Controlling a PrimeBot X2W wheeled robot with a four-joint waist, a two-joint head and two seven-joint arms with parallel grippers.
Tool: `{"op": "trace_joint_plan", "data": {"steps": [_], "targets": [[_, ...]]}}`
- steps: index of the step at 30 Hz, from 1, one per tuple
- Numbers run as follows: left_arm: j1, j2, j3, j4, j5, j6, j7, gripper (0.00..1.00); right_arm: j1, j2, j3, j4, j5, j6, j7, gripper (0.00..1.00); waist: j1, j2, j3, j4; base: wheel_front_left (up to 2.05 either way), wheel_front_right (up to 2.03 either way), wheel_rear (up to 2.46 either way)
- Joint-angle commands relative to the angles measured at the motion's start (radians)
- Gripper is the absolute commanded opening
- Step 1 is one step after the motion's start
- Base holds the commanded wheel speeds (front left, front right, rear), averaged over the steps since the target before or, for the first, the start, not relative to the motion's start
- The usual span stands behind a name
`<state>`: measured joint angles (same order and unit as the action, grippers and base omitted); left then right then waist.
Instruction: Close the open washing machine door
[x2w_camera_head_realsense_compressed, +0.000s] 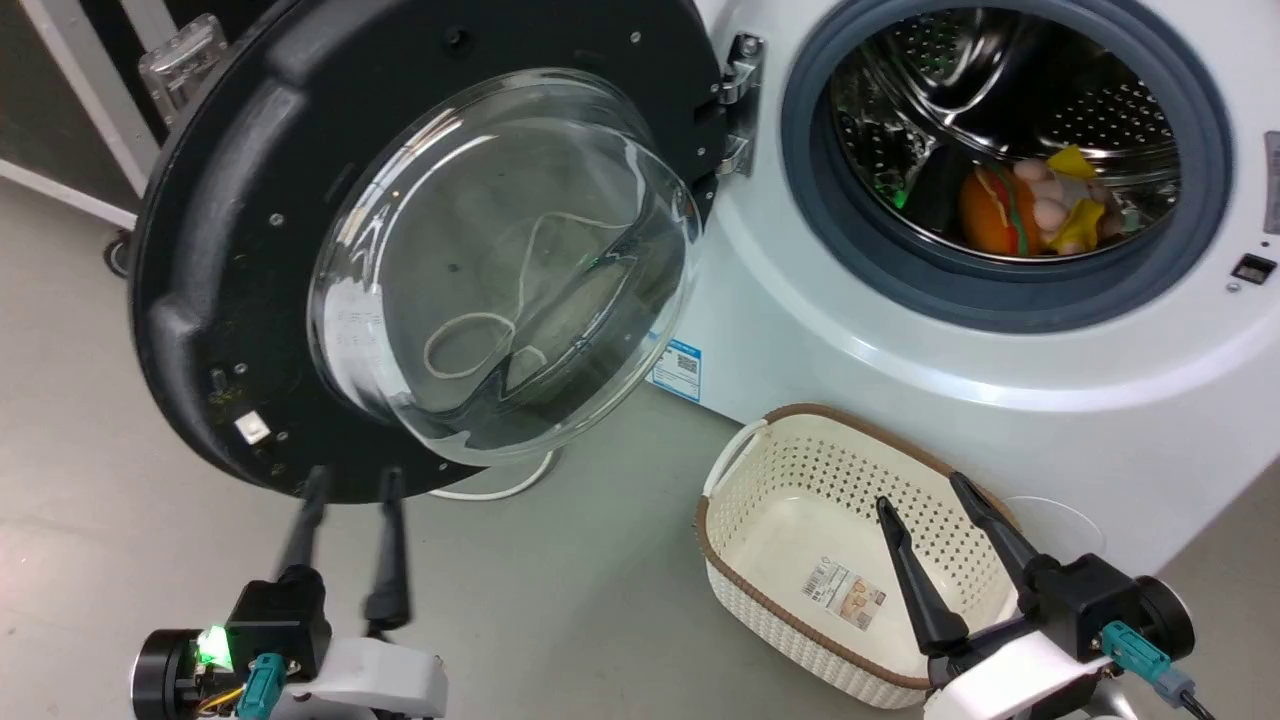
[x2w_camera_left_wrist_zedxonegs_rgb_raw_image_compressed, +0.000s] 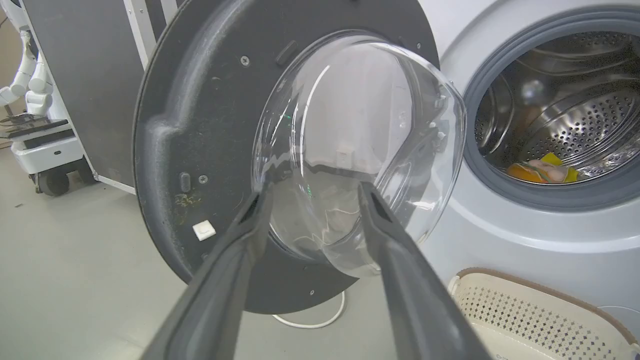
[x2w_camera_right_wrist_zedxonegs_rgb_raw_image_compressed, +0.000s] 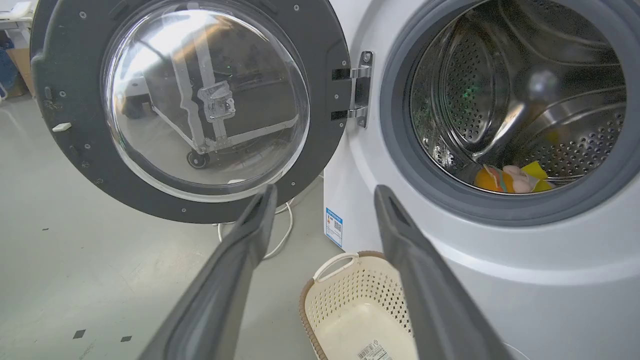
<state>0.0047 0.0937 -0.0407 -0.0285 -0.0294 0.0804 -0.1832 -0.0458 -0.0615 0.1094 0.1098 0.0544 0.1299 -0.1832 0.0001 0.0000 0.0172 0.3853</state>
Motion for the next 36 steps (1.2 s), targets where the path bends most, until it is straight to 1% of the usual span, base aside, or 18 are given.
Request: {"op": "trace_joint_plan", "data": {"steps": [1,4,7,12,14,16,17,20,22,28,29,31,32,33,34,35,36], "targets": [[0.010,0.000,0.002,-0.005,-0.011,-0.007,-0.011,0.00,-0.015,-0.001,0.001,0.004,0.005,0.001,-0.012,1.00,-0.0001,0.0000,0.002,0.010,0.00,0.00,0.00],[0.003,-0.001,0.006,-0.017,-0.015,-0.016,-0.018,0.00,-0.010,0.000,0.000,0.005,0.003,0.001,-0.018,1.00,-0.0001,0.0000,0.005,0.024,0.00,0.00,0.00],[-0.017,-0.002,0.024,-0.065,-0.030,-0.035,-0.024,0.00,-0.002,-0.001,-0.003,0.006,0.000,0.001,-0.024,1.00,-0.0001,0.0000,0.009,0.040,0.00,0.00,0.00],[-0.070,0.005,0.096,-0.167,-0.067,-0.073,-0.034,0.00,0.008,-0.013,-0.011,-0.005,-0.009,0.001,-0.034,1.00,-0.0001,0.0000,0.036,0.064,0.00,0.00,0.00],[-0.104,0.009,0.133,-0.175,-0.101,-0.098,-0.039,0.00,0.013,-0.017,-0.016,-0.013,-0.012,0.001,-0.039,1.00,-0.0001,0.0000,0.047,0.072,0.00,0.00,0.00],[-0.156,0.000,0.177,-0.168,-0.167,-0.119,-0.043,0.00,0.020,-0.018,-0.027,-0.022,-0.015,0.001,-0.043,1.00,-0.0001,0.0000,0.059,0.081,0.00,0.00,0.00],[-0.184,0.008,0.192,-0.153,-0.181,-0.132,-0.045,0.00,0.024,-0.018,-0.032,-0.026,-0.016,0.001,-0.045,1.00,-0.0001,0.0000,0.065,0.085,0.00,0.00,0.00],[-0.283,0.034,0.245,-0.087,-0.249,-0.153,-0.051,0.00,0.031,-0.018,-0.036,-0.034,-0.019,0.001,-0.051,1.00,-0.0001,0.0000,0.086,0.087,0.00,0.00,0.00],[-0.360,0.069,0.288,-0.023,-0.306,-0.162,-0.046,0.00,0.028,-0.021,-0.030,-0.038,-0.021,0.001,-0.055,1.00,-0.0001,0.0000,0.106,0.082,0.00,0.00,0.00],[-0.582,0.206,0.425,0.230,-0.515,-0.179,0.084,0.00,-0.003,-0.043,0.003,-0.047,-0.018,0.001,-0.068,1.00,-0.0001,0.0000,0.159,0.055,0.00,0.00,0.00],[-0.582,0.206,0.425,0.230,-0.515,-0.179,0.084,0.00,-0.003,-0.043,0.003,-0.047,-0.018,0.001,-0.068,1.00,-0.0001,0.0000,0.159,0.055,0.00,0.00,0.00],[-0.648,0.243,0.462,0.317,-0.586,-0.181,0.143,0.00,-0.012,-0.051,0.007,-0.049,-0.015,0.001,-0.072,1.00,-0.0001,0.0000,0.174,0.049,0.00,0.00,0.00],[-0.713,0.270,0.497,0.412,-0.674,-0.185,0.221,0.00,-0.020,-0.057,0.013,-0.048,-0.012,0.001,-0.076,1.00,-0.0001,0.0000,0.186,0.043,0.00,0.00,0.00],[-0.746,0.283,0.517,0.457,-0.718,-0.187,0.254,0.00,-0.023,-0.059,0.015,-0.047,-0.011,0.001,-0.078,1.00,-0.0001,0.0000,0.192,0.041,0.00,0.00,0.00],[-0.746,0.283,0.517,0.457,-0.718,-0.187,0.254,0.00,-0.023,-0.059,0.015,-0.047,-0.011,0.001,-0.078,1.00,-0.0001,0.0000,0.192,0.041,0.00,0.00,0.00],[-0.790,0.300,0.539,0.541,-0.791,-0.189,0.338,0.00,-0.028,-0.062,0.019,-0.045,-0.009,0.001,-0.079,1.00,-0.0001,0.0000,0.199,0.031,0.00,0.00,0.00],[-0.790,0.300,0.539,0.541,-0.791,-0.189,0.338,0.00,-0.028,-0.062,0.019,-0.045,-0.009,0.001,-0.079,1.00,-0.0001,0.0000,0.199,0.031,0.00,0.00,0.00]]}}
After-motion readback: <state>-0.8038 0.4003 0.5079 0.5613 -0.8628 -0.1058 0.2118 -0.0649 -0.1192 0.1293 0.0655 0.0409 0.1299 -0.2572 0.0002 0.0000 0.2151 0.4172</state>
